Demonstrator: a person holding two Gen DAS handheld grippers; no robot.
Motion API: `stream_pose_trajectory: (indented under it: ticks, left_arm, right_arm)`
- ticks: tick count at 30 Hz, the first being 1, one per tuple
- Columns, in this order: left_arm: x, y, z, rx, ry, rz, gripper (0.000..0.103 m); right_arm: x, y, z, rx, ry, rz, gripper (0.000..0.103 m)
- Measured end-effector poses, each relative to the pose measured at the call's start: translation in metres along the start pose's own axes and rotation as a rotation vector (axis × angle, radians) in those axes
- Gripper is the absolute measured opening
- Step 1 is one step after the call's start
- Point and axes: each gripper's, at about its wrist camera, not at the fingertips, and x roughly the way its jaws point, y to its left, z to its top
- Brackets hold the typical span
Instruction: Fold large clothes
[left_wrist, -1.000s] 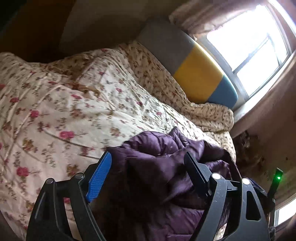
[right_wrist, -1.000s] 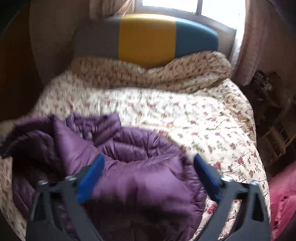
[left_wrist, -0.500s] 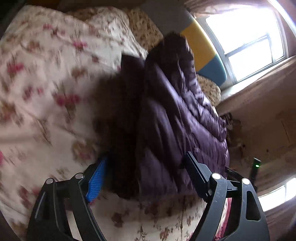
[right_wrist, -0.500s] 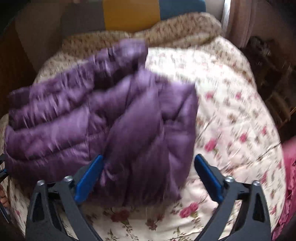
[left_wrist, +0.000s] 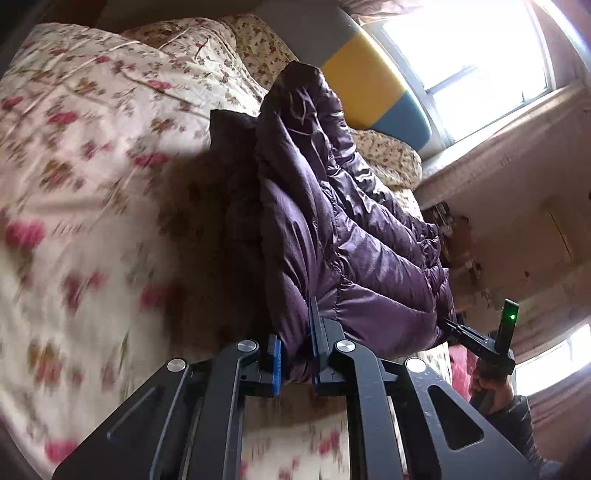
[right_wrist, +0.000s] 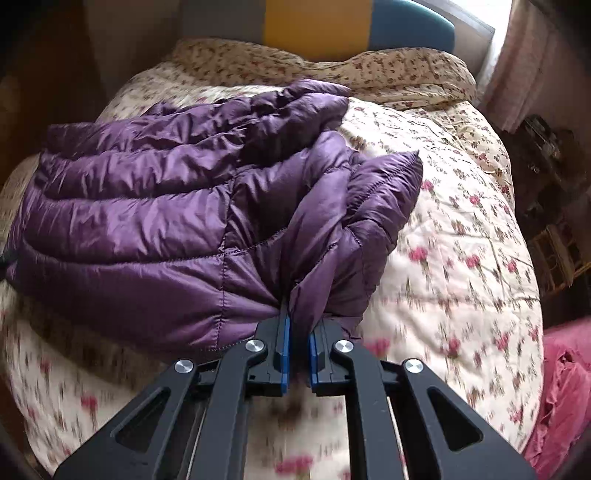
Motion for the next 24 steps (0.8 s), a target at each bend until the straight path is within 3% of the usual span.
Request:
stream_pose_trajectory:
  ticks: [10,11,12,14,16,17,21,24]
  left_arm:
    - [-0.059,-0.005,-0.094,0.028,0.051,-0.005,0.011]
    - [-0.061,-0.005,-0.098,0.033,0.056,-0.001,0.011]
    - [-0.066,-0.007,-0.104,0.042,0.064,0.007,0.012]
    - [-0.073,-0.006,-0.107,0.036,0.050,0.031,0.023]
    - [-0.087,-0.006,-0.106,0.031,0.002,0.037,0.068]
    - [-0.095,-0.006,-0.102,0.029,-0.044,0.048,0.073]
    - [-0.095,-0.005,-0.070,0.002,-0.098,0.039,0.073]
    - [-0.081,-0.010,-0.047,-0.034,-0.109,0.040,0.073]
  right_arm:
    - [-0.056,0.021,-0.105,-0.069,0.069,0.042,0.007]
    - [-0.058,0.022,-0.109,-0.072,0.077,0.045,0.010]
    - [-0.061,0.021,-0.113,-0.069,0.078,0.034,0.020]
    - [-0.070,0.019,-0.115,-0.062,0.062,0.026,0.031]
    - [-0.084,0.016,-0.109,-0.042,0.022,0.015,0.042]
    - [-0.090,0.016,-0.103,-0.029,-0.005,0.010,0.052]
    - [-0.090,0.019,-0.077,0.019,-0.070,0.022,0.064]
    - [-0.068,0.023,-0.050,0.059,-0.087,0.020,0.066]
